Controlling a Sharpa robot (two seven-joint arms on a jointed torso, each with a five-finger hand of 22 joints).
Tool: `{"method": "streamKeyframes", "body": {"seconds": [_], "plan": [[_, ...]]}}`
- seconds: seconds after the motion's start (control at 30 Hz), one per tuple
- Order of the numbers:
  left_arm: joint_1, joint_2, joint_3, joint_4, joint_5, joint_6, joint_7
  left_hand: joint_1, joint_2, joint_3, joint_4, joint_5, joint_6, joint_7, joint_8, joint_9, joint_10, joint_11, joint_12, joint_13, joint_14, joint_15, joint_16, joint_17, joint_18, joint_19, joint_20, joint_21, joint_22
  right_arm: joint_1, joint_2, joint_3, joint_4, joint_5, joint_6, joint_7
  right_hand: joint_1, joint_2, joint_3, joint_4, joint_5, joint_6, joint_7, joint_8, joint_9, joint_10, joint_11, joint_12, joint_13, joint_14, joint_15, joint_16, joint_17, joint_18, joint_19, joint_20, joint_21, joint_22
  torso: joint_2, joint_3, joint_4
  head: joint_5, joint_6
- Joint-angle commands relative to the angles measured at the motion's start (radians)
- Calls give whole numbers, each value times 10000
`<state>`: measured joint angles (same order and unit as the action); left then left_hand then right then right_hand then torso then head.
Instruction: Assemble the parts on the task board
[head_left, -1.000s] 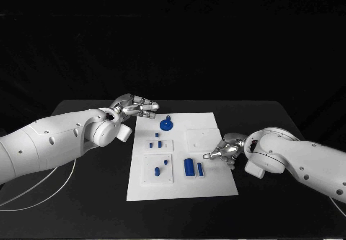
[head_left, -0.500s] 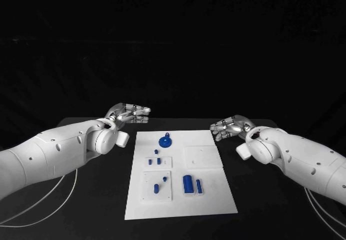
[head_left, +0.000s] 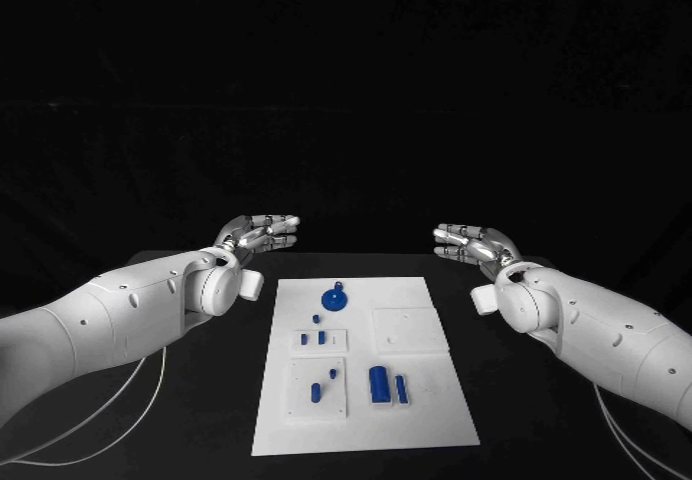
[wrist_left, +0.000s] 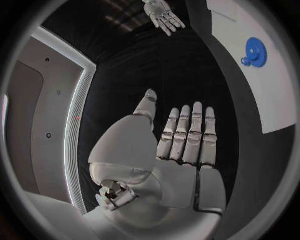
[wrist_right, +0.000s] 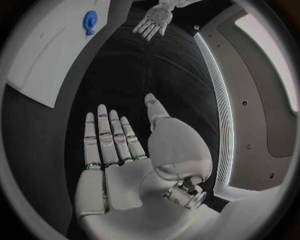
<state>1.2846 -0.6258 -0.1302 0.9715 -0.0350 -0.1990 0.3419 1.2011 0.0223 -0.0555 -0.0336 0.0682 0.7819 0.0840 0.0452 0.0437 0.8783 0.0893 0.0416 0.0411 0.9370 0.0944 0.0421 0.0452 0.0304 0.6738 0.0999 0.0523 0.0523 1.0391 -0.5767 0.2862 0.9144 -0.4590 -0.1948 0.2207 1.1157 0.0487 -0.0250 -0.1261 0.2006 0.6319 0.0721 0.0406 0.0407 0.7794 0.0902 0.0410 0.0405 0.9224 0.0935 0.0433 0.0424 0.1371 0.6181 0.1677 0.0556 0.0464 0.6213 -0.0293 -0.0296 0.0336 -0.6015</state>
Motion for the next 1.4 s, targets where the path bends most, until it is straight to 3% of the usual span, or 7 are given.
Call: {"method": "streamKeyframes", "body": {"seconds": [0.03,0.07,0.1,0.13,0.17,0.77,1.4], "plan": [[-76,-44,50,216,-4,-201,64,-3911,-223,555,336,-682,-7819,-840,-452,-437,-8783,-893,-416,-411,-9370,-944,-421,-452,-304,-6738,-999,-523,-523,4,-67,-77,204,94,-181,49,-3632,-487,250,1261,-2006,-6319,-721,-406,-407,-7794,-902,-410,-405,-9224,-935,-433,-424,-1371,-6181,-1677,-556,-464,-101,31,40,-55,-14],[-117,-71,72,319,2,-300,94,-4228,-223,555,336,-682,-7819,-840,-452,-437,-8783,-893,-416,-411,-9370,-944,-421,-452,-304,-6738,-999,-523,-523,6,-99,-122,308,168,-272,97,-3908,-487,250,1261,-2006,-6319,-721,-406,-407,-7794,-902,-410,-405,-9224,-935,-433,-424,-1371,-6181,-1677,-556,-464,-153,52,60,-77,-12],[-165,-103,99,441,10,-417,131,-4514,-223,555,336,-682,-7819,-840,-452,-437,-8783,-893,-416,-411,-9370,-944,-421,-452,-304,-6738,-999,-523,-523,8,-137,-176,430,254,-379,154,-11157,-487,250,1261,-2006,-6319,-721,-406,-407,-7794,-902,-410,-405,-9224,-935,-433,-424,-1371,-6181,-1677,-556,-464,-214,76,83,-103,-9],[-223,-141,131,589,19,-558,175,-4793,-223,555,336,-682,-7819,-840,-452,-437,-8783,-893,-416,-411,-9370,-944,-421,-452,-304,-6738,-999,-523,-523,10,-183,-241,578,359,-509,222,-11157,-487,250,1261,-2006,-6319,-721,-406,-407,-7794,-902,-410,-405,-9224,-935,-433,-424,-1371,-6181,-1677,-556,-464,-289,105,112,-134,-6],[-289,-184,167,756,29,-717,224,-12011,-223,555,336,-682,-7819,-840,-452,-437,-8783,-893,-416,-411,-9370,-944,-421,-452,-304,-6738,-999,-523,-523,13,-234,-314,745,477,-655,300,-11157,-487,250,1261,-2006,-6319,-721,-406,-407,-7794,-902,-410,-405,-9224,-935,-433,-424,-1371,-6181,-1677,-556,-464,-372,137,144,-169,-2],[-2152,-1415,1195,5493,320,-5240,1635,-12011,-223,555,336,-682,-7819,-840,-452,-437,-8783,-893,-416,-411,-9370,-944,-421,-452,-304,-6738,-999,-523,-523,96,-1791,-2518,5772,4035,-5065,2630,-11157,-487,250,1261,-2006,-6319,-721,-406,-407,-7794,-902,-410,-405,-9224,-935,-433,-424,-1371,-6181,-1677,-556,-464,-771,293,296,-336,15],[-2346,-1542,1302,5985,350,-5710,1781,-12011,-223,555,336,-682,-7819,-840,-452,-437,-8783,-893,-416,-411,-9370,-944,-421,-452,-304,-6738,-999,-523,-523,109,-2033,-2862,6556,4590,-5752,2993,-11157,-487,250,1261,-2006,-6319,-721,-406,-407,-7794,-902,-410,-405,-9224,-935,-433,-424,-1371,-6181,-1677,-556,-464,-771,293,296,-336,15]]}}
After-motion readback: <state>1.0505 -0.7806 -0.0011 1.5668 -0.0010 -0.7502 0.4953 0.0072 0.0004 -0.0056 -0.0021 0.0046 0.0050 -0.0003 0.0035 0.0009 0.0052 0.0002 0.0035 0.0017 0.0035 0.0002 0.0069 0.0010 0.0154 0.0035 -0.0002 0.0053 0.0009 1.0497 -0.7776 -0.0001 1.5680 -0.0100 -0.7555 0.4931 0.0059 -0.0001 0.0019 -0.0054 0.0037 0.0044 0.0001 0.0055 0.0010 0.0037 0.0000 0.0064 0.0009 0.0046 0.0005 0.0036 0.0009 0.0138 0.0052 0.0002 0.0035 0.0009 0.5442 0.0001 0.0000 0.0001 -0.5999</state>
